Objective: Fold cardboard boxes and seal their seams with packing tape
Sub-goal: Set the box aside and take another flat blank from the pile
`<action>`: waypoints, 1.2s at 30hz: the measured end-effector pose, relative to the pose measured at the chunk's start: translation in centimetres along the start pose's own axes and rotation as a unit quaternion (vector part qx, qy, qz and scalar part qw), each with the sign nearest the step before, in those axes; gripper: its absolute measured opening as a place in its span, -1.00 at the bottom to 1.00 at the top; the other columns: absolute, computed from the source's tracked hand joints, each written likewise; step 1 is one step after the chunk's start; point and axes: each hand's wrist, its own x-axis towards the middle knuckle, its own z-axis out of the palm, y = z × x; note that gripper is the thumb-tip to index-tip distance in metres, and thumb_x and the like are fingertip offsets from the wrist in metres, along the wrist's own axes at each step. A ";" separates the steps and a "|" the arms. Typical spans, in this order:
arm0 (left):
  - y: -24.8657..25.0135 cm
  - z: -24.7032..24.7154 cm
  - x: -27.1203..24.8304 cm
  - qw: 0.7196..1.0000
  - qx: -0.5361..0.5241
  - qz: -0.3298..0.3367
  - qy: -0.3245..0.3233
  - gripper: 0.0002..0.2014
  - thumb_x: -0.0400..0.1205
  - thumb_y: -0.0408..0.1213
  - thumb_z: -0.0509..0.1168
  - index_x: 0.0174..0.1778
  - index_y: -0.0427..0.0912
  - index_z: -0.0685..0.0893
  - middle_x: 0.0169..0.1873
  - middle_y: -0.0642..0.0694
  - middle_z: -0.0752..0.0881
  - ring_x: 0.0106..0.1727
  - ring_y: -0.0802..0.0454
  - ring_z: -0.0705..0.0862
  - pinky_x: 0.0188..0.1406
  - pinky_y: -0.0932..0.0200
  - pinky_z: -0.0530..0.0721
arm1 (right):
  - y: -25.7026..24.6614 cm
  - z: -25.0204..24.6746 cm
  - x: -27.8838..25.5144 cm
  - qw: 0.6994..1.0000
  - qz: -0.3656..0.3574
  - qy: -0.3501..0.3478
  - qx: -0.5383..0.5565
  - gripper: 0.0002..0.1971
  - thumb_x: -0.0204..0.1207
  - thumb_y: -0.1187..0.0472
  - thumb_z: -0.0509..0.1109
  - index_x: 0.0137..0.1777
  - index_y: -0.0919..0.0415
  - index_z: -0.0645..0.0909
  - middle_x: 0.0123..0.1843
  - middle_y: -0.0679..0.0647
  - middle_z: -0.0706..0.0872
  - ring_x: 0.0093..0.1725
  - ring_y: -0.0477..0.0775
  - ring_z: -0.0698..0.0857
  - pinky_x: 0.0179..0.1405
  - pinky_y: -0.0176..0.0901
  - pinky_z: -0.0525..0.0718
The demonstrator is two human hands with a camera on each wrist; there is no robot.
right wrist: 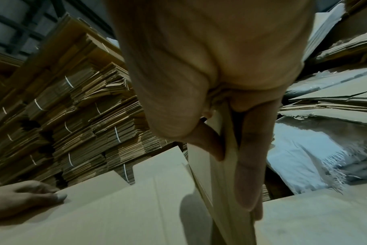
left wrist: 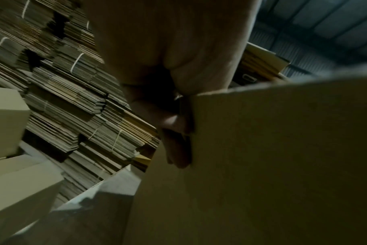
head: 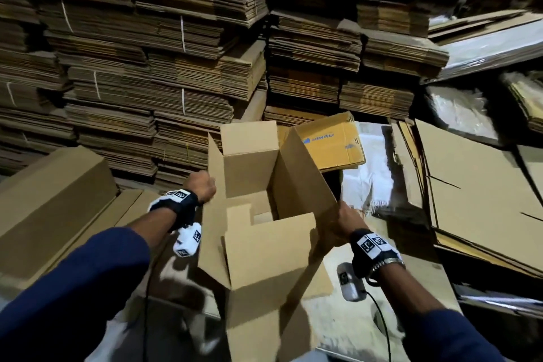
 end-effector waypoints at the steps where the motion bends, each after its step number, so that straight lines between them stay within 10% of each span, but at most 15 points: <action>1: -0.4 0.1 0.4 1.000 0.009 0.002 0.002 -0.61 0.84 -0.11 0.16 0.10 -0.34 0.77 0.09 -0.38 0.82 0.14 -0.34 0.78 0.02 -0.04 0.70 | 0.3 0.2 -0.6 1.000 0.008 -0.017 0.004 -0.59 0.65 0.24 0.42 0.41 0.35 0.41 0.29 0.37 0.71 0.28 0.43 0.71 0.17 0.14 0.68; 5: -0.1 0.8 1.9 0.999 0.025 0.045 -0.001 -0.62 0.85 -0.17 0.12 0.17 -0.40 0.74 0.16 -0.46 0.79 0.18 -0.46 0.74 0.13 -0.14 0.70 | 1.7 0.2 -2.4 0.996 0.047 -0.050 0.052 -0.58 0.58 0.22 0.48 0.30 0.31 0.36 0.24 0.39 0.67 0.15 0.47 0.73 0.03 0.37 0.81; 14: 1.1 2.0 7.5 0.993 0.053 0.092 -0.046 -0.48 0.85 0.09 0.06 0.41 -0.27 0.64 0.31 -0.42 0.74 0.27 -0.41 0.70 0.21 -0.17 0.67 | 4.3 0.4 -3.6 0.973 0.158 -0.022 0.168 -0.56 0.50 0.17 0.57 0.25 0.26 0.46 0.14 0.28 0.68 -0.18 0.35 0.83 -0.55 0.00 0.78; 17: -0.3 2.6 8.2 0.986 0.084 0.118 -0.078 -0.36 0.80 0.23 0.14 0.63 -0.20 0.44 0.44 -0.36 0.67 0.37 -0.39 0.67 0.26 -0.21 0.66 | 5.6 1.2 -3.3 0.980 0.165 0.001 0.114 -0.42 0.47 -0.02 0.62 0.28 0.20 0.37 0.12 0.26 0.68 -0.13 0.37 0.85 -0.32 0.16 0.86; 21: -3.2 2.0 6.9 0.970 0.114 0.174 -0.124 -0.11 0.67 0.33 0.30 0.82 0.00 0.13 0.73 -0.29 0.31 0.66 -0.35 0.40 0.56 -0.28 0.51 | 7.0 3.2 -3.3 0.992 0.093 0.033 -0.077 -0.14 0.60 0.10 0.44 0.75 0.20 0.01 0.63 0.39 0.32 0.60 0.44 0.41 0.50 0.35 0.54; 24: -4.2 1.0 3.3 0.947 0.194 0.203 -0.158 -0.12 0.55 0.45 0.34 0.72 0.03 0.44 0.73 -0.29 0.23 0.72 -0.36 0.25 0.69 -0.23 0.35 | 6.2 4.3 -3.8 0.994 -0.029 0.040 -0.099 -0.20 0.60 0.21 0.40 0.80 0.07 0.14 0.81 0.26 0.07 0.72 0.38 0.29 0.52 0.30 0.55; 27: -3.7 1.0 -1.4 0.917 0.264 0.203 -0.218 -0.12 0.58 0.48 0.32 0.78 0.17 0.33 0.84 -0.13 0.04 0.84 -0.26 -0.04 0.75 -0.35 0.05 | 4.5 5.3 -4.1 0.995 -0.096 0.015 -0.006 -0.23 0.40 0.23 0.52 0.66 0.12 0.42 0.69 0.15 0.41 0.48 0.32 0.60 0.26 0.11 0.68; 32: -2.5 3.9 -6.5 0.947 0.111 0.183 -0.240 -0.18 0.45 0.62 0.17 0.57 0.29 0.56 0.61 0.06 0.58 0.62 -0.11 0.51 0.65 -0.21 0.33 | 4.9 7.0 -4.9 0.976 -0.090 0.022 0.195 -0.62 0.53 0.01 0.07 0.26 -0.17 0.59 -0.12 0.12 0.86 -0.11 0.26 0.80 -0.05 0.15 0.76; 36: -1.2 4.7 -7.9 0.971 -0.003 0.137 -0.198 -0.64 0.60 0.06 0.15 0.25 0.14 0.66 0.29 -0.06 0.78 0.21 -0.13 0.70 0.30 -0.14 0.66 | 4.6 7.1 -5.4 0.981 -0.085 0.046 0.170 -0.38 0.61 -0.26 -0.07 0.52 -0.02 0.51 0.21 0.32 0.80 0.06 0.36 0.74 0.08 0.17 0.67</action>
